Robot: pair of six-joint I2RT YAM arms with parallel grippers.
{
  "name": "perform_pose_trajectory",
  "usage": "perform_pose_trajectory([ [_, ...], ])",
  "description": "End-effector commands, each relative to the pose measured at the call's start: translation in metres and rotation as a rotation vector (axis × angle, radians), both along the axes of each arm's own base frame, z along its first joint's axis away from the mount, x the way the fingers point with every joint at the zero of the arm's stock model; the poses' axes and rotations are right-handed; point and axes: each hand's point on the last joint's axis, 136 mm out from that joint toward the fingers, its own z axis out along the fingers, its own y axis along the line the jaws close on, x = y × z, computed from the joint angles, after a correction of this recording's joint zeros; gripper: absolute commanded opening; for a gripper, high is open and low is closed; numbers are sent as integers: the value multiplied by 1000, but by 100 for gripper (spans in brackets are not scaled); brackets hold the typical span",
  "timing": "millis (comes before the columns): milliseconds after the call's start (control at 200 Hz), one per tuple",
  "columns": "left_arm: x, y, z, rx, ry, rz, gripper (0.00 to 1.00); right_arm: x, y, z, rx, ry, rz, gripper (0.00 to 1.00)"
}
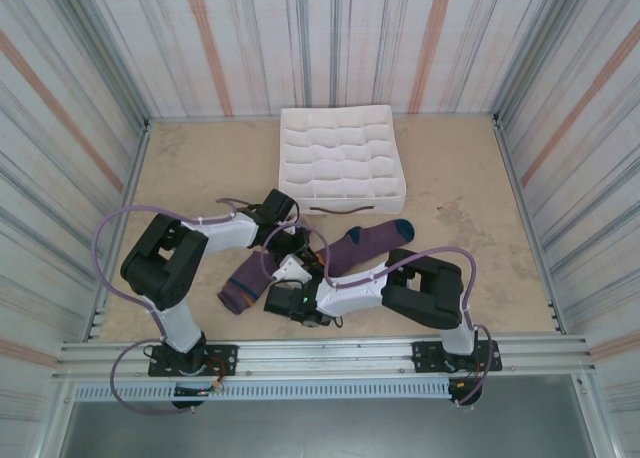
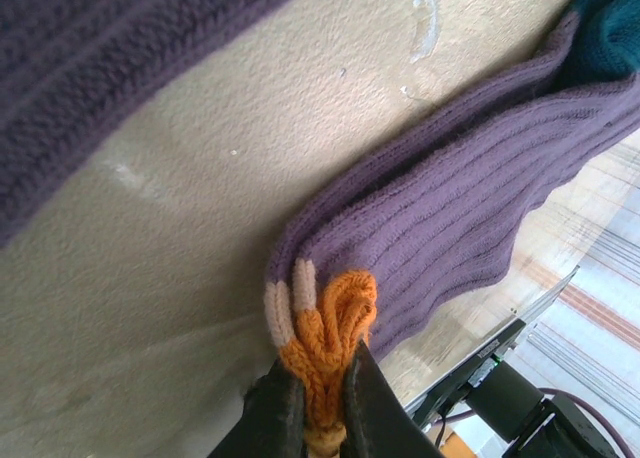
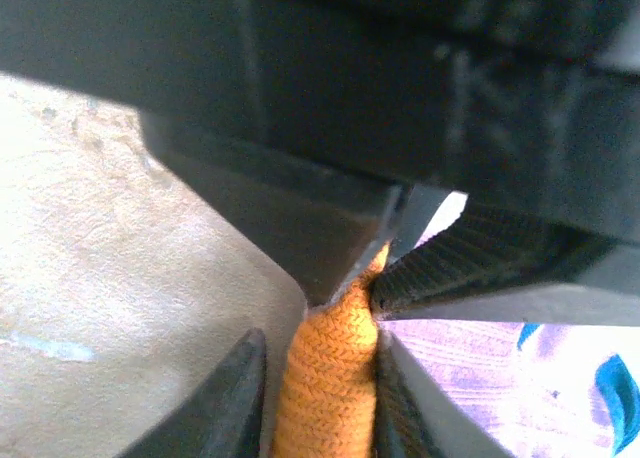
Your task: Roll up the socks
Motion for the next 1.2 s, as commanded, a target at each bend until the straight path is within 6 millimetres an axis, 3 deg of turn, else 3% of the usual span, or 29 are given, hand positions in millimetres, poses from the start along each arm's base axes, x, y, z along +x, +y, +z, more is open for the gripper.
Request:
perform_pose_trajectory([
  [0,-4,2,1,-3,15,-27,0,5,-11,-5,-37,5,-40,14],
  [110,-3,4,6,4,-12,-33,5,8,-15,-2,-15,7,-59,5],
  [276,4,11,23,42,-85,-36,41,9,-18,-3,76,86,-61,0],
  [431,6,10,31,39,-98,-34,57,8,-23,-11,160,219,-62,0],
  [802,11,20,21,-20,-54,70,68,4,-31,-20,210,336,-39,0],
  [1197,32,14,46,-121,-105,114,68,3,-43,-20,312,411,-21,0],
])
